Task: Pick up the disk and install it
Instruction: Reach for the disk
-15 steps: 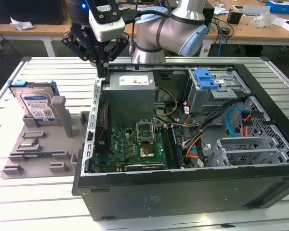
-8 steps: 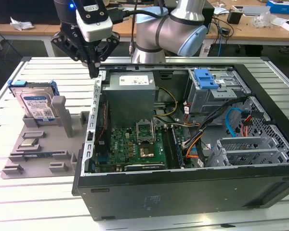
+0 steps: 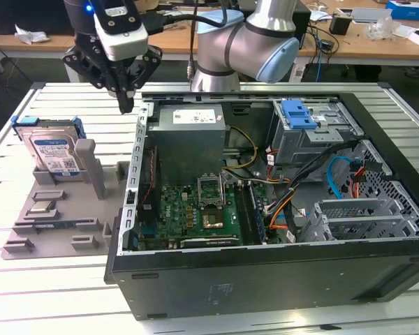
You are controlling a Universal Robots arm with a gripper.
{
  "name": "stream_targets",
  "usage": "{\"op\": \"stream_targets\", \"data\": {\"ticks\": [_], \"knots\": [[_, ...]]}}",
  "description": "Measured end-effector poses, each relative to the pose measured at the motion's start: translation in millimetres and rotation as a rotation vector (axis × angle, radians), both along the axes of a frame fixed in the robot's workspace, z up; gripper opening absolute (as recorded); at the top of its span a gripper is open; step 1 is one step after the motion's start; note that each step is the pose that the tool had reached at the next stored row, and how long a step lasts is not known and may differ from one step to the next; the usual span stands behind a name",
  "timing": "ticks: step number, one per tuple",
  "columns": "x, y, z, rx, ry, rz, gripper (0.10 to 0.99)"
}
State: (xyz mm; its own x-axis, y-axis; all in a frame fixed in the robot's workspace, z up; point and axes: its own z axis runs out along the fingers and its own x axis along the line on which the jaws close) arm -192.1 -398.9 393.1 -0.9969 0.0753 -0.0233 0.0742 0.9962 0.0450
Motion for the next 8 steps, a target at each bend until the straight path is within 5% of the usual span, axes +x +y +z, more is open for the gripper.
{"op": "stream_targets", "data": {"ticks": [8], "knots": [[-16.3, 0.0, 0.0, 0.000, 0.0000, 0.000, 0.106]]}}
